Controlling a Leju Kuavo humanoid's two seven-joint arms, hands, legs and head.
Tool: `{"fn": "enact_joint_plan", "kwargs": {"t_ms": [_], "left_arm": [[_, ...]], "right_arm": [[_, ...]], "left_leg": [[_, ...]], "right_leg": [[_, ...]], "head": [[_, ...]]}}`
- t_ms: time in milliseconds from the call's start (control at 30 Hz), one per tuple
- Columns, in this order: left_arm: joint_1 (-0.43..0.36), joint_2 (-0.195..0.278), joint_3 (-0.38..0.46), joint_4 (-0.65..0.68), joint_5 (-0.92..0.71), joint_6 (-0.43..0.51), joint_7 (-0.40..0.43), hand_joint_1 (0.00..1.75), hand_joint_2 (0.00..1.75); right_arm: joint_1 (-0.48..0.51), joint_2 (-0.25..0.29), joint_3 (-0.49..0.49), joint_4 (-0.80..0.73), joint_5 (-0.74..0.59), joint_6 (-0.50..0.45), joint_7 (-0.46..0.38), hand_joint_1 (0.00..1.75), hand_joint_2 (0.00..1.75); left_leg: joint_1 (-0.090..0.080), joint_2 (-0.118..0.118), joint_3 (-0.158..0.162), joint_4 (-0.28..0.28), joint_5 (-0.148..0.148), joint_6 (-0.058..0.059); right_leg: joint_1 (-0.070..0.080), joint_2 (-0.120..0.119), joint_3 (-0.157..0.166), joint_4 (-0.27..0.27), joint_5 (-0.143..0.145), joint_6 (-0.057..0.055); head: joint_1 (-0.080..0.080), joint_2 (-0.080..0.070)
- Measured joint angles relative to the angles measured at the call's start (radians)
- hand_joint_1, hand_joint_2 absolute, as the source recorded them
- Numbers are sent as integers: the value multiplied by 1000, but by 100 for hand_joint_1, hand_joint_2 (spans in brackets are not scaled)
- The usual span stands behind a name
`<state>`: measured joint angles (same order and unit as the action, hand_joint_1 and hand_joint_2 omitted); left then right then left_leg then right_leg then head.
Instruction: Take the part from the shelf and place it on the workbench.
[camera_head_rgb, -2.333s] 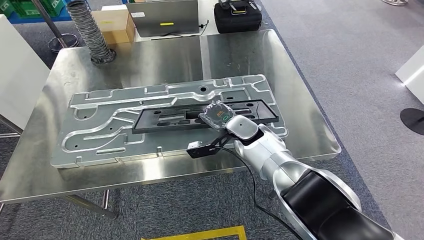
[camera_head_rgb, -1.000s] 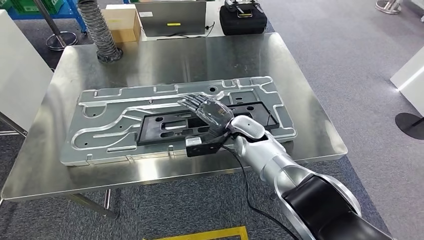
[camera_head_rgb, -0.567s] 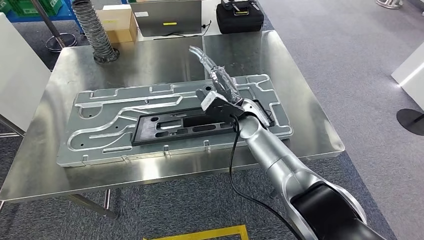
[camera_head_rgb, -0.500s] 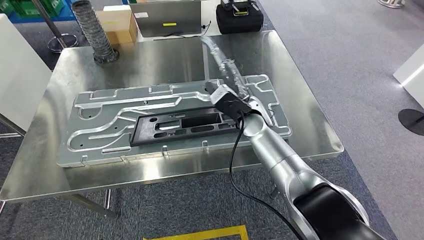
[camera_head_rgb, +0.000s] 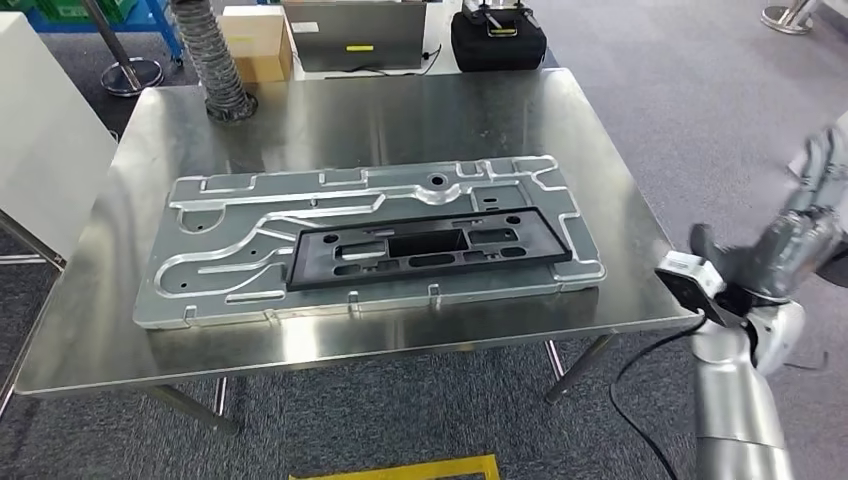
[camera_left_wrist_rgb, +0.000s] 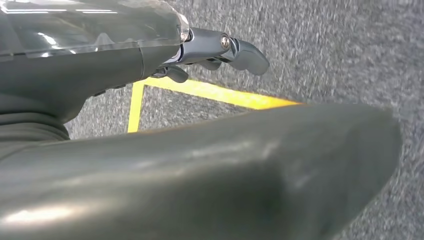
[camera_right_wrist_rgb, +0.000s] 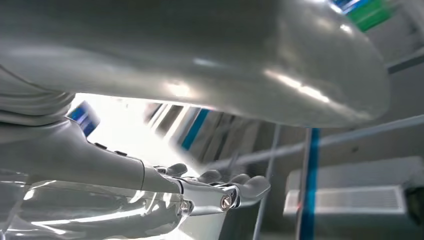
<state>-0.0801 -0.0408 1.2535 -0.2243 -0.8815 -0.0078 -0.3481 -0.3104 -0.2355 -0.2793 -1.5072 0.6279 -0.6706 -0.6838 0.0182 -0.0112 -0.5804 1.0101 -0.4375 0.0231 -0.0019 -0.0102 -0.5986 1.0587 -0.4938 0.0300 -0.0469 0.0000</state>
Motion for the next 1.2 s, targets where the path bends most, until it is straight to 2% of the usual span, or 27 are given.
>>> {"fn": "enact_joint_plan", "kwargs": {"t_ms": [67, 100, 133, 167, 200, 267, 300, 333, 433, 467, 500, 567, 600, 633, 667, 700, 767, 833, 867, 933, 967, 1000, 1033, 1100, 1133, 1167, 1200], "left_arm": [[-1, -1, 2, 0, 1, 0, 1, 0, 0], [-1, -1, 4, 0, 1, 0, 1, 0, 0], [-1, -1, 5, 0, 1, -1, 2, 0, 0], [-2, -2, 6, 0, 1, -2, 2, 0, 0], [-2, -2, 7, 0, 1, -2, 2, 0, 0], [-6, -4, 9, 0, 1, -5, 2, 0, 0], [-7, -6, 9, 0, 0, -6, 2, 0, 0], [-9, -7, 9, 0, 0, -7, 3, 0, 0], [-10, -9, 10, 0, -1, -7, 4, 0, 0], [-10, -9, 11, 0, -2, -7, 4, 0, 0], [-10, -9, 12, 0, -2, -7, 4, 0, 0], [-11, -10, 14, 0, -2, -7, 4, 0, 0], [-11, -10, 14, 0, -2, -7, 5, 0, 0], [-12, -10, 15, 0, -2, -7, 5, 0, 0], [-12, -10, 15, 0, -3, -7, 6, 0, 0], [-12, -10, 15, 0, -4, -7, 8, 0, 0], [-15, -10, 15, 0, -7, -7, 14, 0, 0], [-18, -11, 15, 0, -8, -6, 19, 0, 0], [-20, -12, 15, 0, -8, -6, 21, 0, 0], [-21, -17, 16, 0, -8, -6, 25, 0, 0], [-21, -20, 16, 0, -9, -6, 26, 0, 0], [-21, -22, 16, 0, -10, -7, 26, 0, 0], [-22, -25, 16, 0, -11, -7, 28, 0, 0], [-21, -27, 16, 0, -14, -7, 31, 0, 0], [-19, -29, 16, 0, -16, -7, 32, 0, 0], [-18, -31, 16, 0, -18, -7, 33, 0, 0], [-17, -33, 16, 0, -20, -7, 33, 0, 0]], "right_arm": [[88, 1, -83, -56, 4, -5, -4, 0, 0], [125, 3, -115, -77, 7, -8, -5, 0, 0], [160, 6, -140, -95, 10, -10, -5, 0, 0], [188, 9, -158, -109, 15, -11, -5, 0, 0], [210, 12, -173, -123, 19, -11, -3, 0, 0], [243, 21, -198, -150, 33, -11, 5, 0, 0], [258, 27, -207, -161, 40, -11, 9, 0, 0], [271, 34, -215, -170, 46, -12, 12, 0, 0], [303, 57, -226, -184, 57, -13, 14, 0, 0], [310, 64, -228, -187, 58, -13, 15, 0, 0], [316, 70, -230, -191, 58, -13, 15, 0, 0], [326, 81, -233, -196, 59, -13, 17, 0, 0], [331, 85, -235, -197, 62, -12, 19, 0, 0], [335, 90, -237, -198, 66, -11, 22, 0, 0], [341, 96, -238, -198, 72, -10, 25, 0, 0], [347, 103, -239, -198, 79, -9, 28, 0, 0], [364, 124, -240, -197, 91, -9, 32, 0, 0], [379, 149, -239, -192, 106, -4, 42, 0, 0], [386, 162, -239, -184, 117, 1, 51, 0, 0], [397, 186, -240, -153, 138, 10, 68, 0, 0], [402, 197, -242, -131, 146, 12, 72, 0, 0], [407, 206, -247, -107, 151, 13, 71, 0, 0], [410, 214, -254, -79, 153, 14, 68, 0, 0], [411, 229, -278, -12, 156, 23, 57, 0, 0], [409, 236, -295, 33, 162, 28, 48, 0, 0], [404, 241, -317, 85, 171, 31, 36, 0, 0], [395, 244, -342, 149, 186, 29, 24, 0, 0]], "left_leg": [[-1, 1, -8, -2, 6, 8], [-2, 2, -14, -1, 9, 9], [-3, 3, -20, 0, 12, 9], [-4, 4, -26, 3, 16, 8], [-4, 5, -33, 5, 19, 6], [-5, 7, -42, 8, 27, 0], [-6, 7, -43, 7, 32, -5], [-6, 7, -43, 6, 38, -11], [-7, 6, -45, 2, 50, -31], [-7, 6, -52, 13, 34, -36], [-8, 6, -63, 42, -1, -39], [-7, 7, -96, 153, -103, -43], [-7, 7, -108, 216, -142, -44], [-7, 7, -110, 262, -159, -45], [-7, 7, -97, 279, -154, -44], [-8, 7, -66, 260, -131, -41], [-11, 7, 39, 133, -92, -29], [-17, 7, 126, 5, -94, -18], [-21, 7, 143, -27, -101, -14], [-21, 9, 137, -42, -86, -5], [-20, 11, 130, -46, -74, 1], [-17, 14, 120, -51, -60, 8], [-15, 17, 106, -54, -45, 13], [-16, 19, 74, -53, -21, 15], [-16, 20, 58, -51, -9, 14], [-16, 21, 42, -48, 3, 12], [-15, 21, 26, -45, 12, 9]], "right_leg": [[-4, 6, -48, 126, -82, 9], [-6, 6, -71, 188, -111, 11], [-8, 6, -80, 223, -122, 13], [-9, 6, -69, 216, -112, 13], [-11, 6, -37, 170, -88, 12], [-11, 6, 58, 21, -42, 7], [-8, 6, 90, -32, -26, 3], [-5, 7, 106, -62, -20, -1], [-3, 6, 94, -71, -1, -19], [-5, 5, 86, -73, 9, -28], [-7, 4, 76, -76, 20, -36], [-7, 3, 50, -77, 42, -46], [-5, 3, 36, -76, 52, -48], [-2, 3, 21, -74, 62, -49], [0, 3, 7, -72, 72, -49], [2, 3, -8, -69, 81, -48], [6, 3, -30, -62, 97, -45], [7, 1, -40, -57, 111, -37], [5, 0, -40, -58, 119, -32], [3, -1, -40, -63, 135, -19], [1, 1, -45, -59, 127, -14], [0, 4, -53, -41, 99, -9], [-4, 6, -67, -1, 52, -4], [-10, 8, -98, 127, -55, 8], [-13, 8, -107, 188, -82, 14], [-16, 8, -102, 224, -80, 18], [-20, 8, -83, 226, -57, 21]], "head": [[0, 0], [0, 0], [0, 0], [0, 0], [0, 0], [0, 0], [0, 0], [0, 0], [0, 0], [0, 0], [0, 0], [0, 0], [0, 0], [0, 0], [0, 0], [0, 0], [0, 0], [0, 0], [0, 0], [0, 0], [0, 0], [0, 0], [0, 0], [0, 0], [0, 0], [0, 0], [0, 0]]}}
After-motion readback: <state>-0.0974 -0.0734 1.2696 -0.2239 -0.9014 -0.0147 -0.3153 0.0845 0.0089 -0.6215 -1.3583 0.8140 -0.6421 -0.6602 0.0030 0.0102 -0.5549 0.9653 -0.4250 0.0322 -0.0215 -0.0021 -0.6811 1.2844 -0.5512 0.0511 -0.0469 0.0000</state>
